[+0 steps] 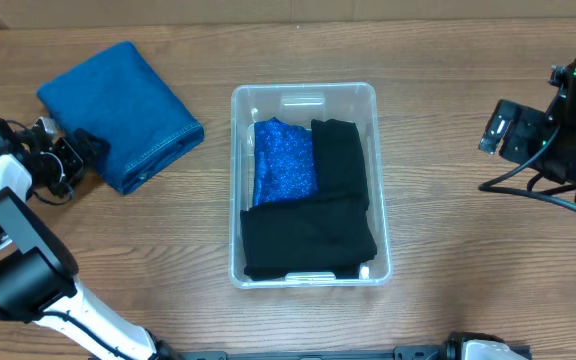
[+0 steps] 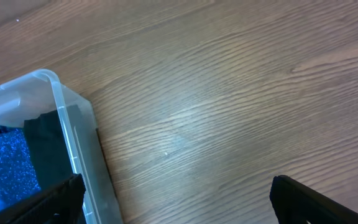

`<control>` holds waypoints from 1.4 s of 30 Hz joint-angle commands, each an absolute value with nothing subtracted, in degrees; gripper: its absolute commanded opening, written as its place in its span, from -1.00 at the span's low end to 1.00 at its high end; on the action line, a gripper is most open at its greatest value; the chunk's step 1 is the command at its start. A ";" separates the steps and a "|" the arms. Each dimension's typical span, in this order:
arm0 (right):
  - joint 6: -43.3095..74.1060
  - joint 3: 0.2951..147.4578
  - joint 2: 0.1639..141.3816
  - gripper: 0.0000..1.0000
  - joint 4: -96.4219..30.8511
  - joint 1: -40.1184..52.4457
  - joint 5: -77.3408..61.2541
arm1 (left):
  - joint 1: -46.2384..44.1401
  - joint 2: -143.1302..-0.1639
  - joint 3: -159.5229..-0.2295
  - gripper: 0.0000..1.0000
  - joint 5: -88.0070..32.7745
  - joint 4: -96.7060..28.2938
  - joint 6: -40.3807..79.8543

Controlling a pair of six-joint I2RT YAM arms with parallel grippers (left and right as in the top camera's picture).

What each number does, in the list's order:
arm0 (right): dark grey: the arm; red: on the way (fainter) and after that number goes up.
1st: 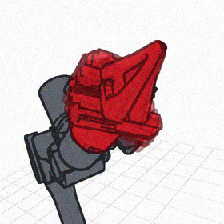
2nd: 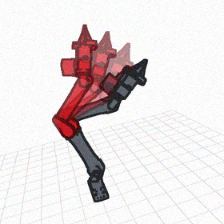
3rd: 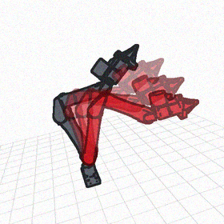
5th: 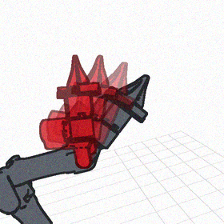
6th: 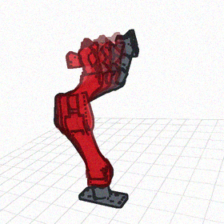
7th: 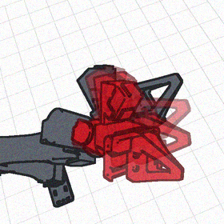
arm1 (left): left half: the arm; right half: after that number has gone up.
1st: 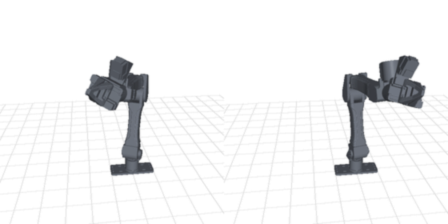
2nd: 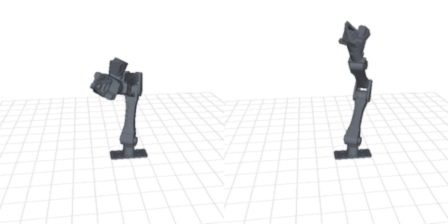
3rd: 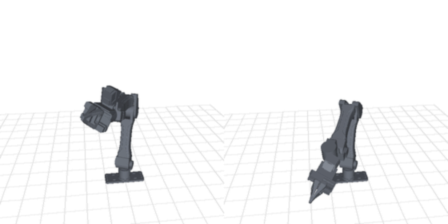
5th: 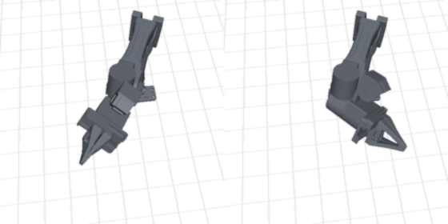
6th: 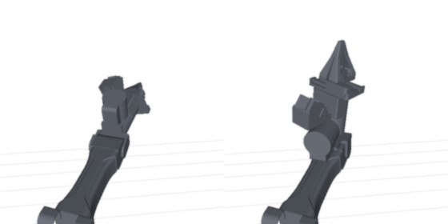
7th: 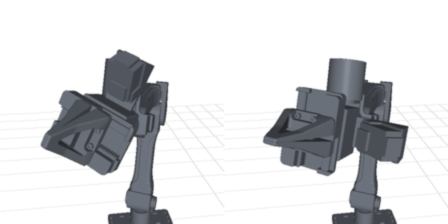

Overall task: Pack container
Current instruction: 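Grasp the folded blue denim with the left gripper and lift it, then lower the blue denim into the bin on top of the cloths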

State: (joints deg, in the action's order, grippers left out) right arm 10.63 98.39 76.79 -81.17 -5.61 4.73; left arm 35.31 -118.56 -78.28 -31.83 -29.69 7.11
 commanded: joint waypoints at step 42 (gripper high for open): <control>10.48 98.24 76.69 1.00 -80.40 -5.76 4.89 | 21.28 -91.11 -78.15 -0.92 -44.10 -16.43 21.78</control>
State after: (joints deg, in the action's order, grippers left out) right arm 10.50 98.24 76.79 -80.58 -5.61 4.73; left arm 21.08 -100.62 -77.10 -42.81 -17.76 24.49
